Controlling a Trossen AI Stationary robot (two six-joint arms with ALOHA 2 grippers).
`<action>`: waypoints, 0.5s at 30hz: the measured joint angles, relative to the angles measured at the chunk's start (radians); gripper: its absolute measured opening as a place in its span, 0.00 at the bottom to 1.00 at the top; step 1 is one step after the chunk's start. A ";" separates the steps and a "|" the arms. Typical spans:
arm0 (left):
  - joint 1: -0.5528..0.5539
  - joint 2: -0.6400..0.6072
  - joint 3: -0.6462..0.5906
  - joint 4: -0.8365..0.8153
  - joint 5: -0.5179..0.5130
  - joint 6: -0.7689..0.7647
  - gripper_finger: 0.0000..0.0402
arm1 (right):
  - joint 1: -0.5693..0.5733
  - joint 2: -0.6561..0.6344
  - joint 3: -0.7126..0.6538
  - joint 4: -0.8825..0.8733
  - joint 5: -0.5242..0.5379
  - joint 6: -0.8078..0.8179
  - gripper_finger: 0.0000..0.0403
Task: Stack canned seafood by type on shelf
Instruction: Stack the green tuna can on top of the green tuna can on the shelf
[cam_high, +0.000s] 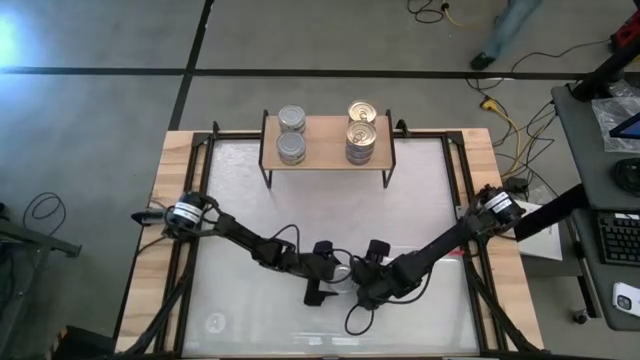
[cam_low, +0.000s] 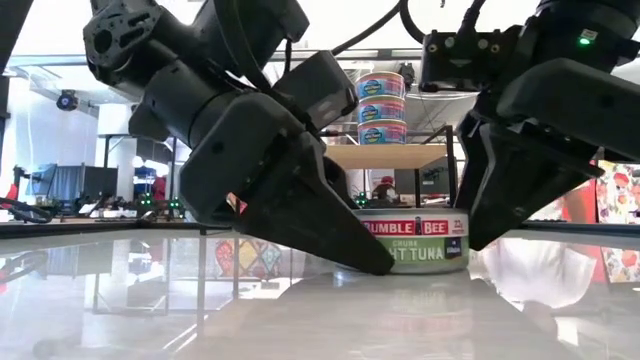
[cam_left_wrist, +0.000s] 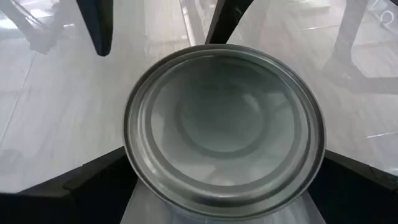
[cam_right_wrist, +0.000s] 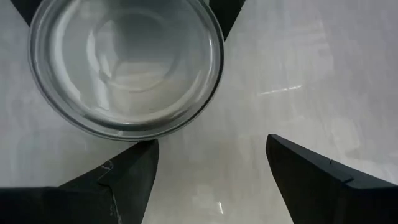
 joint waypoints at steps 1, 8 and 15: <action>0.000 0.003 0.001 0.003 0.000 0.000 1.00 | -0.005 0.000 0.000 0.002 -0.001 -0.001 0.72; 0.000 0.004 0.008 0.004 0.006 0.017 1.00 | -0.016 0.000 -0.001 0.007 0.013 -0.015 0.72; 0.000 0.006 0.008 0.022 0.014 0.031 1.00 | -0.030 0.000 -0.001 0.013 0.024 -0.018 0.71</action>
